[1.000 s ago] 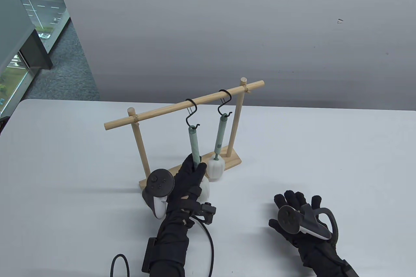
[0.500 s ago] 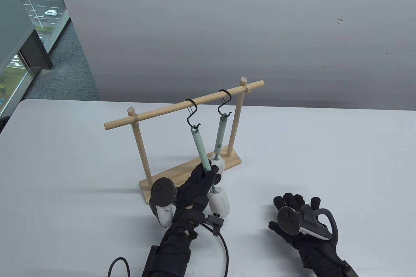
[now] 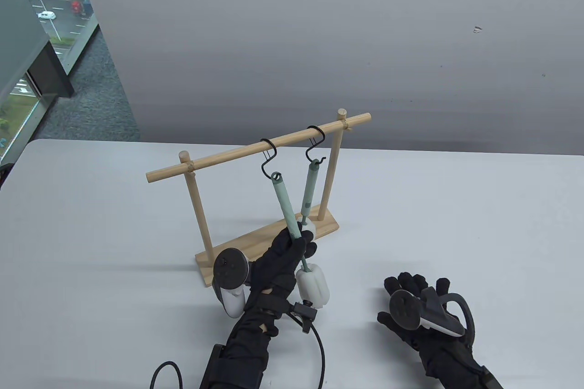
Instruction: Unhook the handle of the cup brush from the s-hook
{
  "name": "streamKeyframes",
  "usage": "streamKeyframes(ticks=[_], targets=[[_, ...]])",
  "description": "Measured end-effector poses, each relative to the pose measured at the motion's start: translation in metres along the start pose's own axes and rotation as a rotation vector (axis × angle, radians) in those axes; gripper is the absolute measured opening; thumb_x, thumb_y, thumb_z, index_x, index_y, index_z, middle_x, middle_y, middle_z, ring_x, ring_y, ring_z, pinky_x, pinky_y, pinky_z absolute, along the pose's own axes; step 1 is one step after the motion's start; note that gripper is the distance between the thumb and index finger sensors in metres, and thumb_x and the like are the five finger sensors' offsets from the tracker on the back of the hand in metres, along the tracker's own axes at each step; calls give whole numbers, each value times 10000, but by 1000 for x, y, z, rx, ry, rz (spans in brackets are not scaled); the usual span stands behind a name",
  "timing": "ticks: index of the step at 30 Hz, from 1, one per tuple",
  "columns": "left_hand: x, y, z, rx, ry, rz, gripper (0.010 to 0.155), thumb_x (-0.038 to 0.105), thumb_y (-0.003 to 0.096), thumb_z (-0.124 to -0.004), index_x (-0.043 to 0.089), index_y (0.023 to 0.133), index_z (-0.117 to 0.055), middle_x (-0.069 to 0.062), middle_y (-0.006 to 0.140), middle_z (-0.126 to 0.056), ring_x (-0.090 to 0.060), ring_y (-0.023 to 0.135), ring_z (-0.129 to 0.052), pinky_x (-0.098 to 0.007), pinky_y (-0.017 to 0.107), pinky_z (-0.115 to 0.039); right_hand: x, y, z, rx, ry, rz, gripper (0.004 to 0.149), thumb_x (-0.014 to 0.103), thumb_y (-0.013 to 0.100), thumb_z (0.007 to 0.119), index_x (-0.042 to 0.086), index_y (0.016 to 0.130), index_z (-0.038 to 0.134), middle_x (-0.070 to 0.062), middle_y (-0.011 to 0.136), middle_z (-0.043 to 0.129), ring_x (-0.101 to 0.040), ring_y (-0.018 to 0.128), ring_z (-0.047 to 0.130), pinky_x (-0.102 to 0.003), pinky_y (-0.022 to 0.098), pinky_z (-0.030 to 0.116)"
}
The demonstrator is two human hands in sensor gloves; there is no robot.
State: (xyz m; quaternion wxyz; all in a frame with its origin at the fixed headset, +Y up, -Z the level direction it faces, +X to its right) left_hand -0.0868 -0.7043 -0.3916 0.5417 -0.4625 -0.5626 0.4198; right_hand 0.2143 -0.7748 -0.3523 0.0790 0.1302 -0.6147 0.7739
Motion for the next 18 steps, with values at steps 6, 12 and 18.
streamKeyframes(ticks=[6,12,18], targets=[[1,0,-1,-11,1,-9,580,423,492,-763,89,956,-663,-121,867,-893,-305,676,-1019,-550,591,-701,0,0,0,8,2,1,810,592,462,544,112,1073,316,-279,1090,362,-531,1026,469,-771,604,218],[5,0,-4,-25,-1,-24,580,426,493,-762,91,956,-662,-117,869,-892,-308,683,-1013,-557,595,-693,0,0,0,11,2,1,808,591,462,544,112,1073,318,-279,1090,364,-532,1026,471,-772,604,219],[6,1,-5,-34,25,-37,579,424,492,-764,94,956,-665,-119,872,-889,-316,688,-1007,-562,597,-688,0,0,1,14,3,0,808,591,462,545,111,1072,320,-279,1089,366,-530,1026,472,-770,605,221]])
Point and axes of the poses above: the tracker on the back of each hand, its own x axis roughly to the thumb side, its own y axis roughly from the wrist to the fingertips, z = x × y, the point moved 5 cm from there along y, roughly from the wrist to the fingertips
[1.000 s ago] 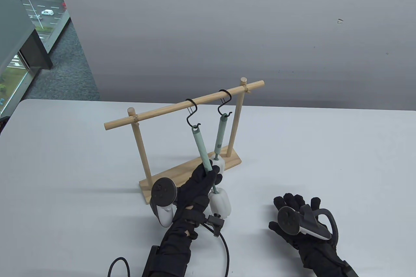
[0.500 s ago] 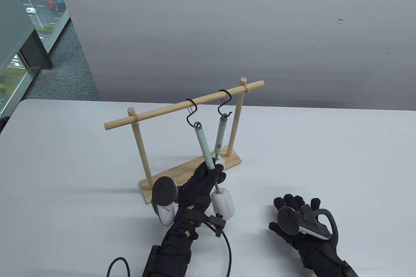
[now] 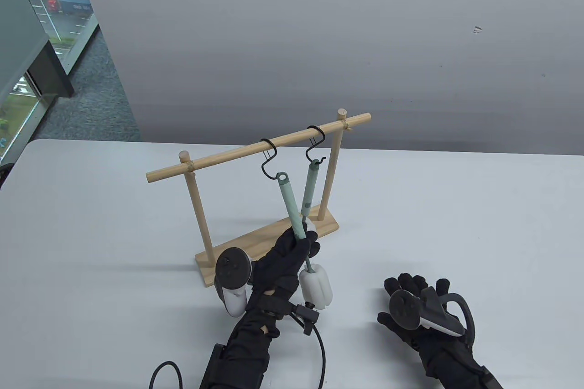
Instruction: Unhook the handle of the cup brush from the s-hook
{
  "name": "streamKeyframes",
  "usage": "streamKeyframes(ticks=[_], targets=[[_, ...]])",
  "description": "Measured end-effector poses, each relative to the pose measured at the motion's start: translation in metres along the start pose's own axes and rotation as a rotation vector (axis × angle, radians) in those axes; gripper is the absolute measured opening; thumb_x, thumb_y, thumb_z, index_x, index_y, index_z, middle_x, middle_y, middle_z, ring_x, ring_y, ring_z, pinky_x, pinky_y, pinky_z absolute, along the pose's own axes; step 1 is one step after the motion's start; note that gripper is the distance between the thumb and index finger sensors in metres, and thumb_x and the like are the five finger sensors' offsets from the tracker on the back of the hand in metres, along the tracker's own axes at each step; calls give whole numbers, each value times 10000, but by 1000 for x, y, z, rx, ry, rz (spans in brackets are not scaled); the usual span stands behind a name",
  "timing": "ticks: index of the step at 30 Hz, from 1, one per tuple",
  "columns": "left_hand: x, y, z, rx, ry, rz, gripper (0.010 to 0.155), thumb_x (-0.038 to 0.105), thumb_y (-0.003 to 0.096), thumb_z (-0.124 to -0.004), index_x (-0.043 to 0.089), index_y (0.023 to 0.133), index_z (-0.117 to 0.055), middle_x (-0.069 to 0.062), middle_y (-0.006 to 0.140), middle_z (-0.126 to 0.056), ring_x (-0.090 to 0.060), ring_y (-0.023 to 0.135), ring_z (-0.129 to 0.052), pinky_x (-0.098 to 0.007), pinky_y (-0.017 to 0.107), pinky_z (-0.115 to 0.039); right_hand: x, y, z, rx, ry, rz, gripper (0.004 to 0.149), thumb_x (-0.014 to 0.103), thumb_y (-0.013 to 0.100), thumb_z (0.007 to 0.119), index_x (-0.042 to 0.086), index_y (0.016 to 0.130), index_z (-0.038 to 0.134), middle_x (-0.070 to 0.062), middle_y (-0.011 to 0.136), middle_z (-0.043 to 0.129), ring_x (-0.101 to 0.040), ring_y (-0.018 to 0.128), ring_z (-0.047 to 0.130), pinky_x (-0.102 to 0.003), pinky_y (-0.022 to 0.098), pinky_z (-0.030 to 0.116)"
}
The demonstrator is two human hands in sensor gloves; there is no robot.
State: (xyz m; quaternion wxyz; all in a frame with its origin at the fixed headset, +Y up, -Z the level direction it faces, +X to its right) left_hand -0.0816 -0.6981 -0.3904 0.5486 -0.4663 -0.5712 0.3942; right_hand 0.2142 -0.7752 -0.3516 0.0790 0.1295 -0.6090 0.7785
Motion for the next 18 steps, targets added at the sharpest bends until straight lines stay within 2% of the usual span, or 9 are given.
streamKeyframes(ticks=[8,12,18], targets=[[6,-4,6,-1,67,-21,575,407,488,-773,93,959,-670,-143,886,-880,-350,706,-990,-582,598,-672,0,0,0,3,3,-1,806,590,463,545,111,1073,326,-280,1089,369,-531,1025,473,-771,604,221],[15,-10,18,-9,247,-48,570,391,484,-781,106,965,-673,-161,907,-865,-377,732,-969,-597,602,-657,0,0,0,4,3,-1,804,589,463,546,112,1072,329,-280,1089,370,-529,1025,474,-771,604,221],[24,-24,34,-67,614,-90,564,376,479,-793,121,969,-683,-176,930,-852,-406,764,-946,-612,611,-641,0,0,0,5,1,-2,803,588,462,547,112,1072,333,-277,1089,370,-529,1026,473,-770,605,220]])
Point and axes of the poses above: the tracker on the back of each hand, its own x axis roughly to the thumb side, its own y axis roughly from the wrist to the fingertips, z = x × y, the point moved 5 cm from there along y, roughly from the wrist to the fingertips
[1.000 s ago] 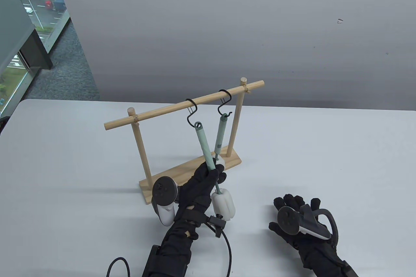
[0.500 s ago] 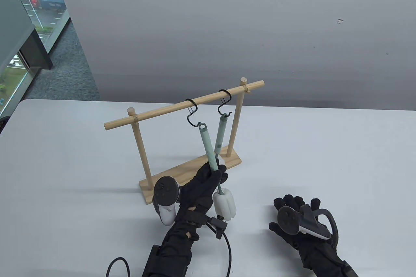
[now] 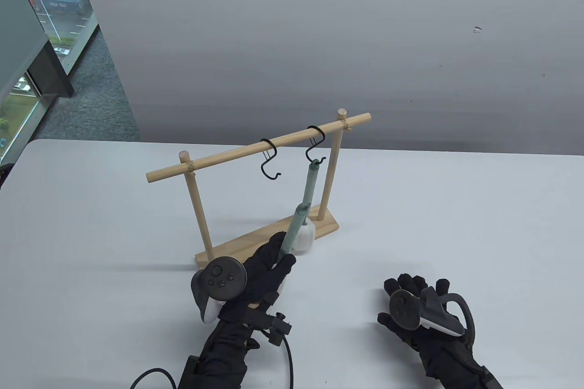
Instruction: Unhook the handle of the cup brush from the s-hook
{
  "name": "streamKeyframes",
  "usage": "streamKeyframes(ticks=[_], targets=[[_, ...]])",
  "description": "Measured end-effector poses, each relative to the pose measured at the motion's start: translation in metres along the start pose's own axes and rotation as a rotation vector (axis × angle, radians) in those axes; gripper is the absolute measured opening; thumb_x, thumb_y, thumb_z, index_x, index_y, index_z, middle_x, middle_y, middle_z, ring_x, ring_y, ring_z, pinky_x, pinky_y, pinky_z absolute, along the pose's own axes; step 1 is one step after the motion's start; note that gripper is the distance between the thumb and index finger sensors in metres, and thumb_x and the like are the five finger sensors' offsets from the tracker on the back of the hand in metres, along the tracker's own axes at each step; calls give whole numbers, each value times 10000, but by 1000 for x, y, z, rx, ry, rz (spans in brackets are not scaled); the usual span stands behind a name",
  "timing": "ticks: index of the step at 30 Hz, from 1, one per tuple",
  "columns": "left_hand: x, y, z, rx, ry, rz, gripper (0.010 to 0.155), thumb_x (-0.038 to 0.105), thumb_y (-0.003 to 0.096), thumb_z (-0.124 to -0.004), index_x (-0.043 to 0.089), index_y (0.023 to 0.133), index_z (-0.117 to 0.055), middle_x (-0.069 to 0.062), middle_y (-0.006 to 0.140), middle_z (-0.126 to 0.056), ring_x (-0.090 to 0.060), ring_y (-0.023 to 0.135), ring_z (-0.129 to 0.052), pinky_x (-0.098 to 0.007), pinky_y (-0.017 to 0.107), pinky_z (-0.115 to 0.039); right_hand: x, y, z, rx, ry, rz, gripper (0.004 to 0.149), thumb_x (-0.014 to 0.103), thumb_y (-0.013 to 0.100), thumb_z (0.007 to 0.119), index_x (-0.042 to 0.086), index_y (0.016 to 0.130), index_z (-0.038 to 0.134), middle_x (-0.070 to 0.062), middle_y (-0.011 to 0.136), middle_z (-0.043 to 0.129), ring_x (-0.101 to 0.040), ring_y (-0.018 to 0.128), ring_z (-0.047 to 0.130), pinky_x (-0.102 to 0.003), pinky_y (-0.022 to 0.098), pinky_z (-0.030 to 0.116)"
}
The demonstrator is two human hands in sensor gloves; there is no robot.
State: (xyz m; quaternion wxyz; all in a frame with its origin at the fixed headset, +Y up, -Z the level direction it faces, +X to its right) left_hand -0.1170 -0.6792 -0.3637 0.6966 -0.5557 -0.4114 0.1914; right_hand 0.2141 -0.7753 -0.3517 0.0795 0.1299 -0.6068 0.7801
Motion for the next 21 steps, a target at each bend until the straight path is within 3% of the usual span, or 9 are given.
streamKeyframes(ticks=[9,21], targets=[[-15,-11,-13,-207,558,39,561,377,470,-802,141,967,-696,-160,942,-854,-408,791,-934,-622,628,-621,2,0,1,15,-5,0,798,587,462,548,115,1071,340,-278,1088,375,-529,1025,475,-770,604,222],[-54,-18,-39,-476,893,198,557,397,468,-795,165,964,-697,-174,1028,-755,-457,908,-808,-648,659,-553,3,-1,2,28,-4,-3,793,585,463,548,116,1071,348,-277,1088,373,-530,1024,472,-768,606,225]])
Point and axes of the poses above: the tracker on the back of each hand, its own x axis roughly to the thumb side, its own y axis roughly from the wrist to the fingertips, z = x × y, the point moved 5 cm from there along y, roughly from the wrist to the fingertips
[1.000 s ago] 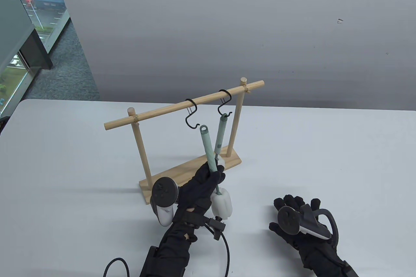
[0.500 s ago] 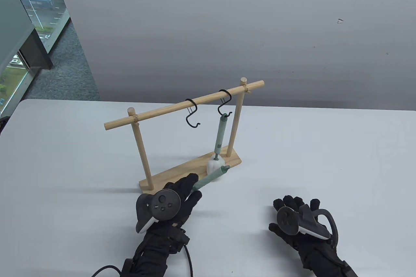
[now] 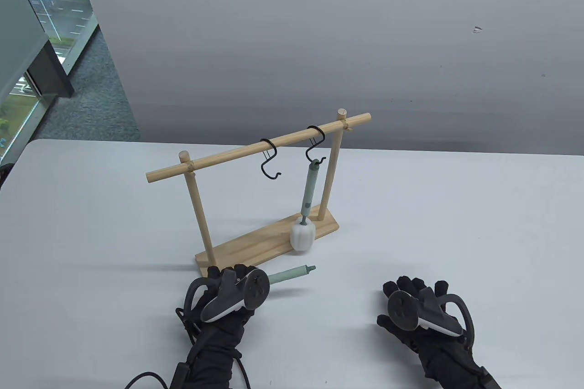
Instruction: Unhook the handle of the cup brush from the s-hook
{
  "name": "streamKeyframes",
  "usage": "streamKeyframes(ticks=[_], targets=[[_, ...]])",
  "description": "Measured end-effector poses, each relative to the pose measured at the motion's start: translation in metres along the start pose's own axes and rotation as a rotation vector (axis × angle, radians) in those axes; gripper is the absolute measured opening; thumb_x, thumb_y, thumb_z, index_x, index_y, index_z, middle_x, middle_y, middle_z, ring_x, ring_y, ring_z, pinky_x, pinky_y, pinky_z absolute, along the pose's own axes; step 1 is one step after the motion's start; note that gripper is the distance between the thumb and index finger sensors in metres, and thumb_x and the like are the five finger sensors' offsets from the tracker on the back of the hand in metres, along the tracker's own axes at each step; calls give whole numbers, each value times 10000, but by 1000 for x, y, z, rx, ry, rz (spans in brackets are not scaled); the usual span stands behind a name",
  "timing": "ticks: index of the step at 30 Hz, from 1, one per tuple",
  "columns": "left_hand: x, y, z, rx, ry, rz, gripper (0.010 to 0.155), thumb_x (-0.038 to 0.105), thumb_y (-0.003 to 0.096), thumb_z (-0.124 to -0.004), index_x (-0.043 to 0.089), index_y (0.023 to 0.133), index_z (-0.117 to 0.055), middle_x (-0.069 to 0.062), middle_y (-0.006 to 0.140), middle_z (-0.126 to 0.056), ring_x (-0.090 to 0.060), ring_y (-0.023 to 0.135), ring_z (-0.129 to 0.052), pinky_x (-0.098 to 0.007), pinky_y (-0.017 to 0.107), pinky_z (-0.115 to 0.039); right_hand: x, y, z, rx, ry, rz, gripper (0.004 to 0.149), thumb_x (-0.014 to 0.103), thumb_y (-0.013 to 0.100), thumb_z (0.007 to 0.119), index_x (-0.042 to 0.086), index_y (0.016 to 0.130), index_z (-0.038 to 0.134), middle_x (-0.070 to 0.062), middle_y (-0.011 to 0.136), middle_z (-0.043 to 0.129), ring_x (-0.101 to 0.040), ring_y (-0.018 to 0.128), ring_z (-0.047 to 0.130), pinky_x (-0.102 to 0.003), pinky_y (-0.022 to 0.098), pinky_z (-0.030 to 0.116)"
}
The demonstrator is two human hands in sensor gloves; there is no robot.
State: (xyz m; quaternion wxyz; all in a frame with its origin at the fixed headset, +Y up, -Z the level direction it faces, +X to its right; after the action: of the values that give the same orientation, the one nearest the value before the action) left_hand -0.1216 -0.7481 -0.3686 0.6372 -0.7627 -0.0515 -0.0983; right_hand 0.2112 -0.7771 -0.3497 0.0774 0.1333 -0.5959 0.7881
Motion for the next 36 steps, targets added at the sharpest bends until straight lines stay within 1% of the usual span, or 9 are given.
streamKeyframes(ticks=[5,9,18,27,36], targets=[[-3,3,-11,-76,42,26,554,407,465,-798,192,966,-702,-182,1060,-708,-476,949,-748,-655,666,-531,0,0,0,4,0,-1,793,584,463,548,116,1071,349,-278,1088,373,-529,1024,471,-767,606,226],[-4,4,-21,-150,121,41,551,419,462,-799,216,966,-704,-179,1079,-684,-479,975,-711,-656,674,-518,0,0,1,6,1,-2,793,584,463,548,116,1071,349,-278,1088,372,-529,1025,470,-767,606,225],[-3,5,-27,-179,132,38,554,417,461,-799,225,971,-700,-181,1088,-671,-484,986,-691,-655,676,-512,0,0,1,11,2,-1,793,584,464,548,114,1071,349,-280,1087,371,-530,1025,468,-767,606,224],[-1,4,-26,-200,143,30,556,413,462,-797,225,975,-695,-178,1086,-675,-480,985,-695,-651,677,-515,0,-1,1,14,3,-1,792,583,464,548,115,1071,350,-279,1088,370,-531,1025,467,-767,606,224],[-2,3,-24,-190,133,33,544,406,465,-794,227,970,-703,-176,1084,-680,-477,984,-697,-650,677,-516,0,-1,1,15,4,1,791,583,463,549,115,1071,354,-279,1087,371,-531,1025,467,-766,607,224]])
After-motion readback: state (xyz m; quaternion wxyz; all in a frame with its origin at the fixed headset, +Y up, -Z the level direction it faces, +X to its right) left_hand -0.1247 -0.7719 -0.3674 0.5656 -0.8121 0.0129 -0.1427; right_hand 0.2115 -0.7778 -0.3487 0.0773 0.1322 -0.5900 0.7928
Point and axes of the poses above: the tracker on the back of each hand, its own x axis roughly to the thumb side, its own y axis roughly from the wrist to the fingertips, z = x × y, the point moved 5 cm from there along y, roughly from the wrist to the fingertips
